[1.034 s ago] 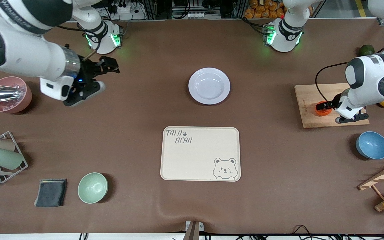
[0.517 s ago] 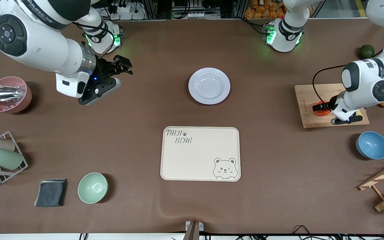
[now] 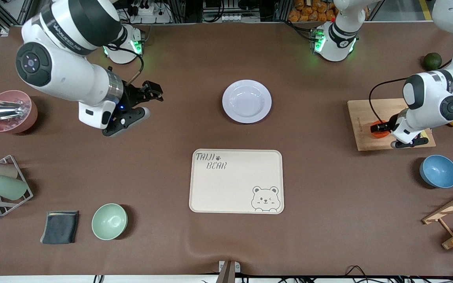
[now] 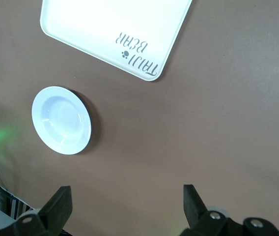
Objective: Place orange and plate with both arms
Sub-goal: 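Grasp the orange with the left gripper while the right gripper approaches the plate, then carry the orange onto the white plate with the left gripper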
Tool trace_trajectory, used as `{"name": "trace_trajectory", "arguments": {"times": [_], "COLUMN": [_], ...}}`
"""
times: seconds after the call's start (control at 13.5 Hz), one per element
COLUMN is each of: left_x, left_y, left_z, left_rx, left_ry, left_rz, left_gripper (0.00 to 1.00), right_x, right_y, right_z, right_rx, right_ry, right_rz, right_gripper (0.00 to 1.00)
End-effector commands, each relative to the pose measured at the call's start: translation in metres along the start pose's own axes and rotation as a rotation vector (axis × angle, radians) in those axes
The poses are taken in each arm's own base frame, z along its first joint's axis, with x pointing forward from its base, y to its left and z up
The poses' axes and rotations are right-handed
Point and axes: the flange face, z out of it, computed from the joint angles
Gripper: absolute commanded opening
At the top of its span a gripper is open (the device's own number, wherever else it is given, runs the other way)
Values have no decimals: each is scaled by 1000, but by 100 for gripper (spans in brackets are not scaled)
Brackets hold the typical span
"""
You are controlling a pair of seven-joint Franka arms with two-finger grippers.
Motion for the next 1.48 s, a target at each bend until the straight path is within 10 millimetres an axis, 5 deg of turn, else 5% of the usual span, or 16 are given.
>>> {"name": "trace_trajectory", "arguments": {"times": [0.0,0.3,0.52,0.74,0.96,1.26,1.4], "left_x": [9,29,14,-23,-81,-164,-197], "left_y": [24,121,216,312,402,499,529], "left_z": [-37,-93,-109,-116,-109,-67,-41], "left_rx": [-7,-89,-139,-129,-94,-59,-45], "left_ry": [27,2,-4,-16,-31,-58,-82], "left_rz": [57,139,63,-34,-96,-149,-191], "left_gripper": [18,17,17,17,18,18,18], "right_x": [-6,-8,-10,-10,-10,-21,-26], "right_y": [7,10,6,12,19,25,18], "right_z": [10,49,61,85,107,148,168], "right_rx": [1,22,20,96,126,285,338], "right_ry": [-5,0,-15,-34,-38,-100,-138], "right_rz": [22,40,36,77,109,193,218], "right_gripper": [100,100,100,100,100,100,100]}}
